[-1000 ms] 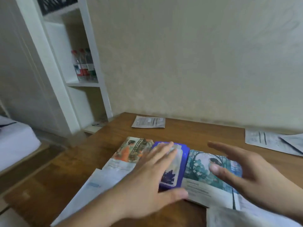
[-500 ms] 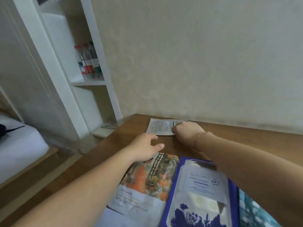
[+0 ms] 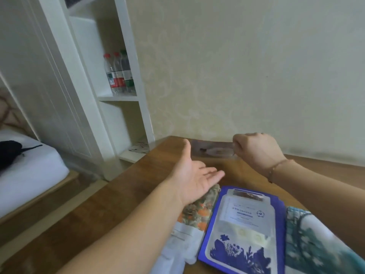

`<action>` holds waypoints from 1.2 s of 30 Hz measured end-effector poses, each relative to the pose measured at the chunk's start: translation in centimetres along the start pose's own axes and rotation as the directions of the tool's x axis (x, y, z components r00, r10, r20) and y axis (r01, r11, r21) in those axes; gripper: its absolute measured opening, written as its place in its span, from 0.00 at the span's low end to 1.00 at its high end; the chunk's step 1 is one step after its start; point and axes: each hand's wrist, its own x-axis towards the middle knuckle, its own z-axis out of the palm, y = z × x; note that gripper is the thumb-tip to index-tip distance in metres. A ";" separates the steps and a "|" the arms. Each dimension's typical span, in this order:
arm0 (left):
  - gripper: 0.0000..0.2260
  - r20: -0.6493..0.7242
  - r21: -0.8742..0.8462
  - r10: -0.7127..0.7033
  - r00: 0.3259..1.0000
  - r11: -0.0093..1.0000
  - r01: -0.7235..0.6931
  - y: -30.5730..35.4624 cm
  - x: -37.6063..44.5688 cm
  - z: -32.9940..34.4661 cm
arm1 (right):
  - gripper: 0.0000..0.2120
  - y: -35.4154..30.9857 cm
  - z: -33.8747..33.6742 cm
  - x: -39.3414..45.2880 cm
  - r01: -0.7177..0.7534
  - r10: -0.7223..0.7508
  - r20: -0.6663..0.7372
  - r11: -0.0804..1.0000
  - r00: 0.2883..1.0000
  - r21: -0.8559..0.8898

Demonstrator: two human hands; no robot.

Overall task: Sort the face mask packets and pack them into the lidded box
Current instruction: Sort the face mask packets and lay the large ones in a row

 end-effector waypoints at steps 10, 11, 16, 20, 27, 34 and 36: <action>0.55 0.263 -0.412 0.103 0.959 0.911 0.015 -4.0 -3.7 5.3 | 0.05 1.3 -6.2 -7.7 0.338 -0.340 -0.284 0.939 0.896 -0.057; 0.54 0.270 -0.404 0.110 0.957 0.915 0.008 -4.4 -4.4 5.6 | 0.07 1.6 -6.8 -8.2 0.379 -0.383 -0.263 0.923 0.885 -0.071; 0.49 0.347 -0.362 0.194 0.918 0.930 -0.060 -6.9 -8.6 6.7 | 0.08 1.5 -12.7 -10.9 0.476 -0.446 -0.257 0.877 0.857 0.065; 0.44 0.418 -0.247 0.306 0.855 0.944 -0.217 -10.6 -11.4 7.9 | 0.23 -0.8 -16.9 -14.2 0.047 0.045 -0.137 0.796 0.990 0.603; 0.41 0.437 0.313 0.293 0.850 0.836 -0.450 -16.9 -12.8 10.7 | 0.14 -1.4 -18.3 -17.0 -0.378 0.472 -0.001 0.708 0.882 0.597; 0.24 0.300 0.470 0.243 0.923 0.804 -0.364 -17.0 -15.7 10.7 | 0.10 1.1 -24.0 -20.3 -0.375 0.739 0.322 -0.101 0.592 0.922; 0.17 0.328 0.424 0.139 0.935 0.862 -0.277 -16.7 -16.8 10.5 | 0.11 1.2 -24.7 -22.3 -0.333 0.675 0.455 -0.313 0.581 0.890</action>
